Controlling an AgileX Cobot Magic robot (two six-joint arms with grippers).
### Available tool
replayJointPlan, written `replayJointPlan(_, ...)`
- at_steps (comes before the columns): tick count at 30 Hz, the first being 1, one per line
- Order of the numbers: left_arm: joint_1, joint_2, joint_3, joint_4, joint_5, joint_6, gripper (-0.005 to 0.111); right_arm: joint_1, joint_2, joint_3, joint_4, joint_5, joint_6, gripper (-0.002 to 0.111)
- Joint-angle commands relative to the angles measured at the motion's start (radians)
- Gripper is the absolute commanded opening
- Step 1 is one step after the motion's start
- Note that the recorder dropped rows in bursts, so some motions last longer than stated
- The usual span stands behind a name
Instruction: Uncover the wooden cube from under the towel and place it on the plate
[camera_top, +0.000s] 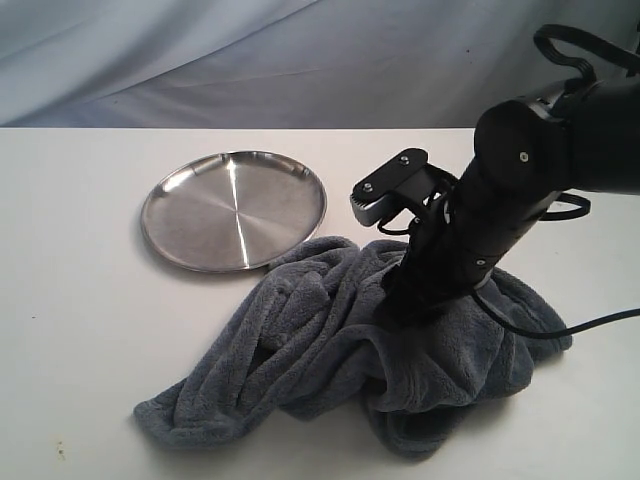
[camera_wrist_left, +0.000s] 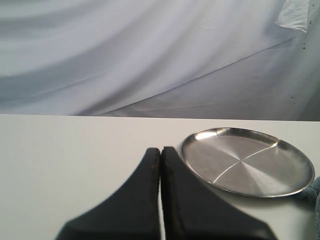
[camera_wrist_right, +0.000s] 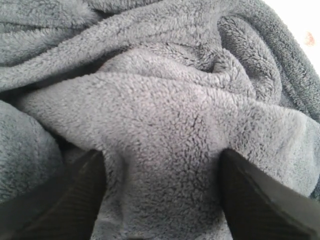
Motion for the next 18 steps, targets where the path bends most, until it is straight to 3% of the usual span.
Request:
replayJointPlan(1, -0.001, -0.002, 0.004, 0.001, -0.004, 0.0, 0.001, 0.001, -0.001, 0.005, 0.013, 0.022, 0.006, 0.047)
replayJointPlan(10, -0.001, -0.002, 0.004, 0.001, -0.004, -0.003, 0.001, 0.001, -0.014, 0.005, 0.014, 0.028, 0.006, 0.0)
replayJointPlan(18, -0.001, -0.002, 0.004, 0.001, -0.004, -0.003, 0.001, 0.001, -0.196, 0.005, 0.04, 0.006, 0.006, 0.0)
